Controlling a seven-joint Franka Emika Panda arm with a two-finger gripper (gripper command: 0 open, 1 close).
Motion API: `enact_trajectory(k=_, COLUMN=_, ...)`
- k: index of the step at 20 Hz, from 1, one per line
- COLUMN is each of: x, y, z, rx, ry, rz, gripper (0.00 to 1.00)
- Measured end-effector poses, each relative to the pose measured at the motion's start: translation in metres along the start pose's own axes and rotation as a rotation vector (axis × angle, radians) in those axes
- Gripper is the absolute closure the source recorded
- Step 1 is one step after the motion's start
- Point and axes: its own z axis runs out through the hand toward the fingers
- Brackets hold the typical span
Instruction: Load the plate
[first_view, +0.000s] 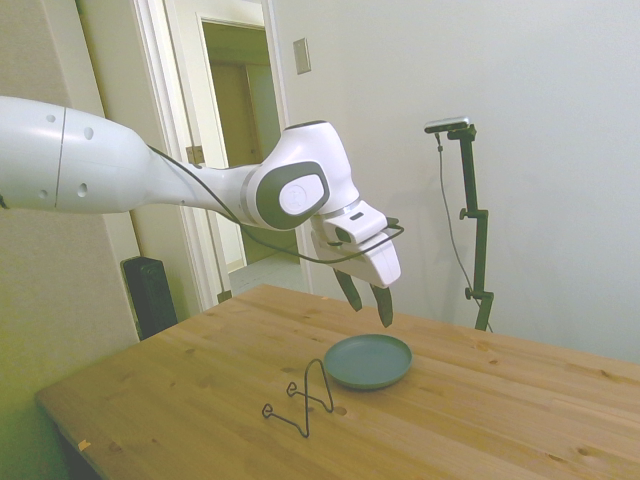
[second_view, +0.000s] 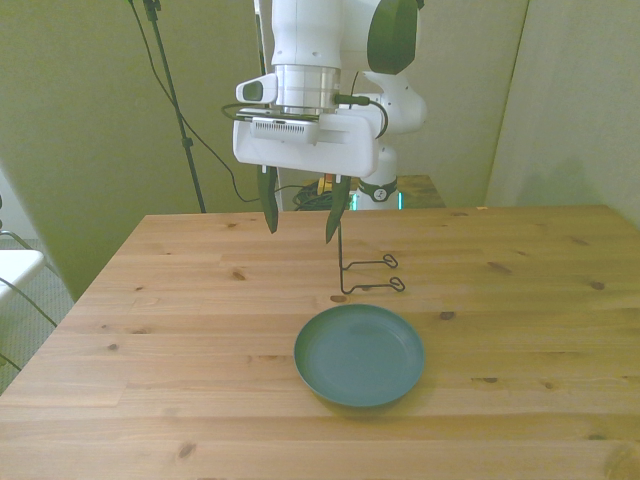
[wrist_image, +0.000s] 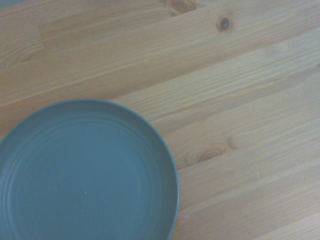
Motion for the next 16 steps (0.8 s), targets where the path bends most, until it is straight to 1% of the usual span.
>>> enact_trajectory(k=4, x=0.007, y=0.005, z=0.011, rx=-0.022, ry=-0.003, rz=0.012, gripper=0.0)
enact_trajectory(k=7, x=0.032, y=0.006, z=0.026, rx=-0.049, ry=-0.012, rz=0.053, gripper=0.0)
enact_trajectory(k=10, x=0.056, y=0.003, z=0.05, rx=-0.074, ry=-0.07, rz=0.072, gripper=0.0)
enact_trajectory(k=13, x=0.074, y=0.007, z=0.073, rx=-0.074, ry=-0.137, rz=0.042, gripper=0.0)
enact_trajectory(k=16, x=0.088, y=0.019, z=0.095, rx=-0.053, ry=-0.196, rz=-0.033, gripper=0.0)
